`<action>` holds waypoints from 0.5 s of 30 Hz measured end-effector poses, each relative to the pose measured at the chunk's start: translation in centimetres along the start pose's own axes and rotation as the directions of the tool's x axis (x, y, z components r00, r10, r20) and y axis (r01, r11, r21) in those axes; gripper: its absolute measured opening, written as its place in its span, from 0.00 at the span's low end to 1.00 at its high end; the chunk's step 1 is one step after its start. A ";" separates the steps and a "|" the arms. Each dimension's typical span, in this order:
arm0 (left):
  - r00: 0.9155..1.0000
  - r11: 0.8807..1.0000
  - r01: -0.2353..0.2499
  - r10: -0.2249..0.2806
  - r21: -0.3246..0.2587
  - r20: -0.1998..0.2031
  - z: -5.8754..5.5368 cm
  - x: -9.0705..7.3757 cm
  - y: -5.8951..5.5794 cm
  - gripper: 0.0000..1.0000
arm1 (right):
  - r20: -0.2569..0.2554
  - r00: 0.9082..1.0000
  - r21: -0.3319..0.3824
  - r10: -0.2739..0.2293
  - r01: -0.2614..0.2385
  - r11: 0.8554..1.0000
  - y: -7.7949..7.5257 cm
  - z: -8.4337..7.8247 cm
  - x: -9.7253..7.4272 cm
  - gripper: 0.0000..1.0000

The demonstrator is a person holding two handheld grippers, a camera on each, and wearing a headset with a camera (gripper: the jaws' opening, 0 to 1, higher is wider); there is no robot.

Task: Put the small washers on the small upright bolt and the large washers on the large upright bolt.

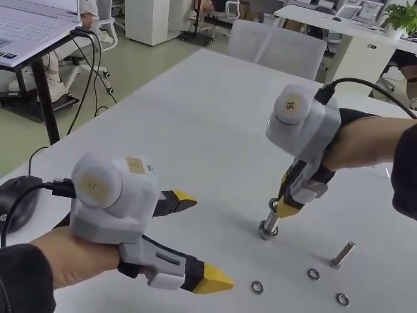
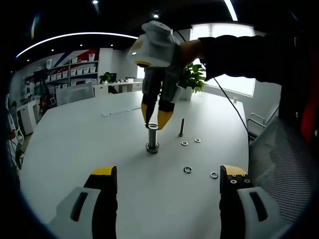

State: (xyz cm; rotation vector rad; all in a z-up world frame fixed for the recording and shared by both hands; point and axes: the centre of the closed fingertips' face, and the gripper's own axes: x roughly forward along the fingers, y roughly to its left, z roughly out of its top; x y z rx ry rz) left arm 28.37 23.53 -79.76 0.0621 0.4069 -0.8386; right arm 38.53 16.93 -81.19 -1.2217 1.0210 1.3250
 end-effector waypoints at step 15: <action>1.000 1.000 -0.001 0.001 -0.006 -0.002 -0.3 0.0 0.2 0.84 | -0.020 1.000 -0.003 0.009 -0.009 1.000 -0.2 -0.2 1.4 0.24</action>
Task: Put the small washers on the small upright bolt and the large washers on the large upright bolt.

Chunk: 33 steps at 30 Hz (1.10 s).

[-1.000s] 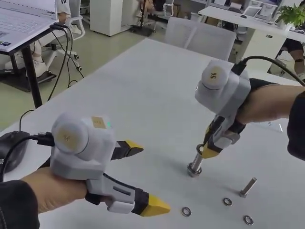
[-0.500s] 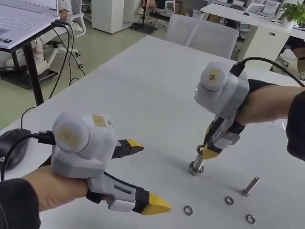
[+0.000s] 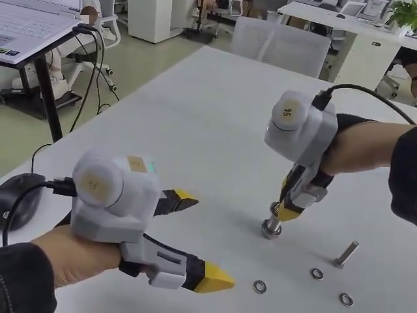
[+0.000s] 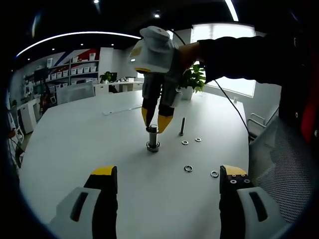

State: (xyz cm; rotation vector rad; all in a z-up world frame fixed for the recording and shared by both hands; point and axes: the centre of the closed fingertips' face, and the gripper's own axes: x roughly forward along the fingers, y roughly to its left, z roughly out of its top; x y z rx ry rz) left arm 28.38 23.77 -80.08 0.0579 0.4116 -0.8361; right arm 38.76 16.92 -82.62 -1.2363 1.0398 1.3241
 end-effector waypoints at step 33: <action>1.000 1.000 0.003 -0.004 -0.012 -0.012 -0.6 -0.1 -0.2 0.84 | -0.009 1.000 0.027 0.019 -0.019 0.999 0.2 -0.4 3.8 0.24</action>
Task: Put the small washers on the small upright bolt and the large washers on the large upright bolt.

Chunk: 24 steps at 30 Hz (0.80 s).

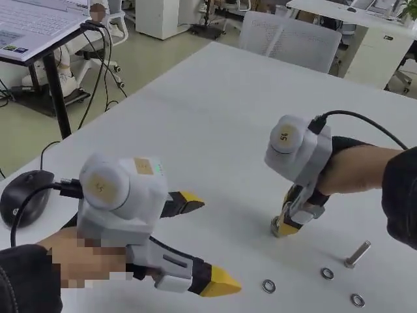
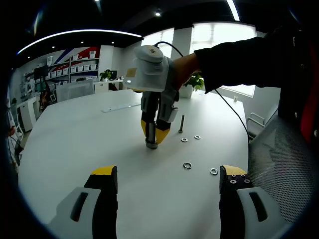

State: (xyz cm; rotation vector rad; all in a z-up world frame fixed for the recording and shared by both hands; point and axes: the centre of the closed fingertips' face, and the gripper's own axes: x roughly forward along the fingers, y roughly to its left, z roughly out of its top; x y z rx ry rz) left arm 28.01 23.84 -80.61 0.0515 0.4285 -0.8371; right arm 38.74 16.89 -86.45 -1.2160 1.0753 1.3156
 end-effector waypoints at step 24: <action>1.000 1.000 0.008 -0.007 0.005 -0.007 -0.2 0.3 -0.1 0.84 | 0.013 1.000 0.020 0.004 -0.004 1.000 0.4 -1.0 -0.3 0.32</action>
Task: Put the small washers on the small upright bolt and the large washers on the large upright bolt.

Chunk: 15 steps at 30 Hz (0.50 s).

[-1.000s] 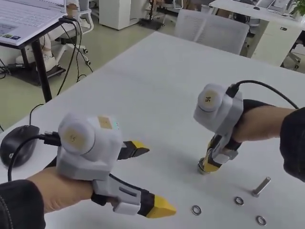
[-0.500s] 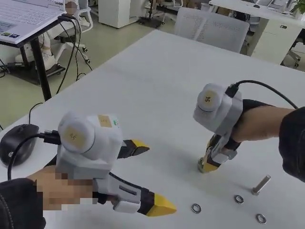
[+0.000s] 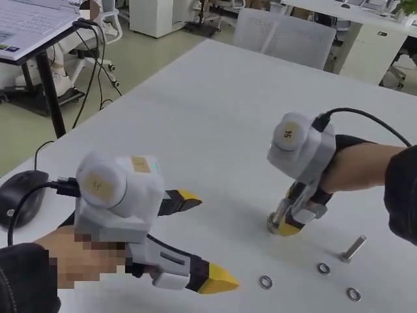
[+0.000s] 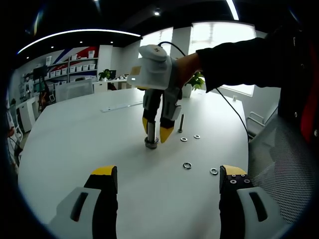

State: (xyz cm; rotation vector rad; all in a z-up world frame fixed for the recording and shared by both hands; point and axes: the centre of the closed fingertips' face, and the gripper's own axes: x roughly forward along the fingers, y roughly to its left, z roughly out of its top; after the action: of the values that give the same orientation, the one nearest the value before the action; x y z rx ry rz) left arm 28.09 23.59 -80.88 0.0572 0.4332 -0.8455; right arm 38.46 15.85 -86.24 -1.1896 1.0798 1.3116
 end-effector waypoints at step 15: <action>1.000 1.000 0.015 -0.015 0.017 -0.003 0.4 0.4 -0.4 0.84 | -0.004 1.000 0.034 -0.009 0.009 0.999 0.1 -2.2 -0.4 0.32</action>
State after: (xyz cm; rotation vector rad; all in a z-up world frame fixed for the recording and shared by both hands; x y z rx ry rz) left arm 28.17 22.90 -80.59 0.0706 0.4293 -0.8637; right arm 38.53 13.62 -86.08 -1.1708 1.0944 1.2802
